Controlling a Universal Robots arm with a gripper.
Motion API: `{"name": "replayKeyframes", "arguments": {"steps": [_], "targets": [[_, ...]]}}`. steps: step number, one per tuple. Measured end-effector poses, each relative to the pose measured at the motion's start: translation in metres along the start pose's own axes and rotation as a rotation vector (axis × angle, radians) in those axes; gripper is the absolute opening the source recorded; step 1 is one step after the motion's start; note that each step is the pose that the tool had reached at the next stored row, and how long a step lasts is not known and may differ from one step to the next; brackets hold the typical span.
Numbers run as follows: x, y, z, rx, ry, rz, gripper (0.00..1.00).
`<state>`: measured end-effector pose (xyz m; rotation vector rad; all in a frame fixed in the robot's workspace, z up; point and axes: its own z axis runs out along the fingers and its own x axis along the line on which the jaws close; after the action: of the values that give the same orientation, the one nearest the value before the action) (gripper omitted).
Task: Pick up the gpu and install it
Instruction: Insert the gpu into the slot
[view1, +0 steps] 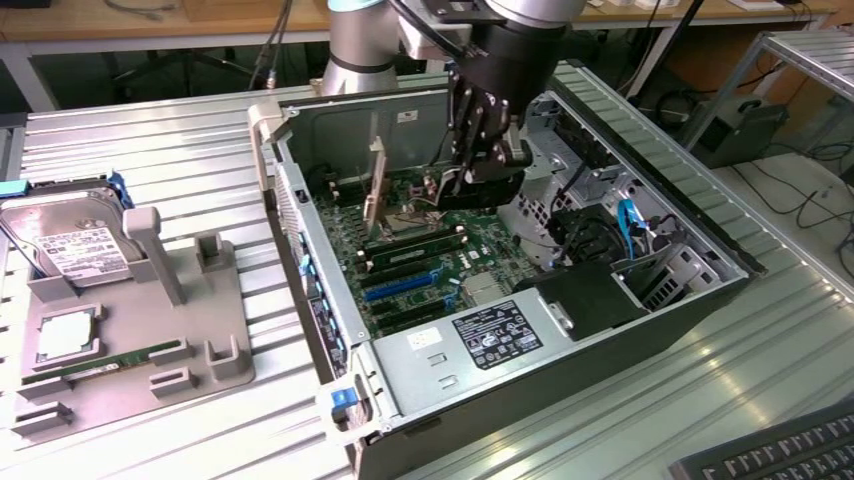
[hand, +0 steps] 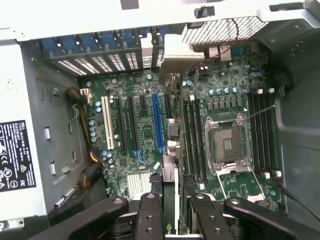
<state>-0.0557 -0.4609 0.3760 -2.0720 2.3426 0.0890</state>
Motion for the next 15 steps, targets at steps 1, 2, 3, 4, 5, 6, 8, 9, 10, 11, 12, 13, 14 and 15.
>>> {"name": "replayKeyframes", "arguments": {"steps": [1, 2, 3, 4, 5, 6, 8, 9, 10, 11, 12, 13, 14, 15], "targets": [[0.001, 0.0016, 0.0011, 0.0007, -0.0001, -0.001, 0.26], [0.001, 0.0031, 0.0022, 0.0014, -0.0002, -0.002, 0.26], [0.002, 0.0044, 0.0033, 0.0019, -0.0002, -0.003, 0.26], [0.003, 0.0057, 0.0045, 0.0023, -0.0003, -0.004, 0.26], [0.003, 0.0072, 0.0056, 0.0025, -0.0002, -0.005, 0.26], [0.004, 0.0091, 0.007, 0.0027, -0.0002, -0.005, 0.26], [0.005, 0.0139, 0.0096, 0.003, -0.0002, -0.006, 0.26], [0.006, 0.0163, 0.0109, 0.0032, -0.0002, -0.006, 0.26], [0.007, 0.0186, 0.0122, 0.0034, -0.0003, -0.006, 0.26], [0.007, 0.0208, 0.0137, 0.0035, -0.0003, -0.007, 0.26], [0.008, 0.022, 0.015, 0.0035, -0.0003, -0.008, 0.26], [0.009, 0.0222, 0.0161, 0.0033, 0.0, -0.012, 0.26], [0.01, 0.0221, 0.0172, 0.003, 0.0002, -0.018, 0.26], [0.011, 0.0221, 0.0179, 0.0026, 0.0004, -0.026, 0.26]]}}
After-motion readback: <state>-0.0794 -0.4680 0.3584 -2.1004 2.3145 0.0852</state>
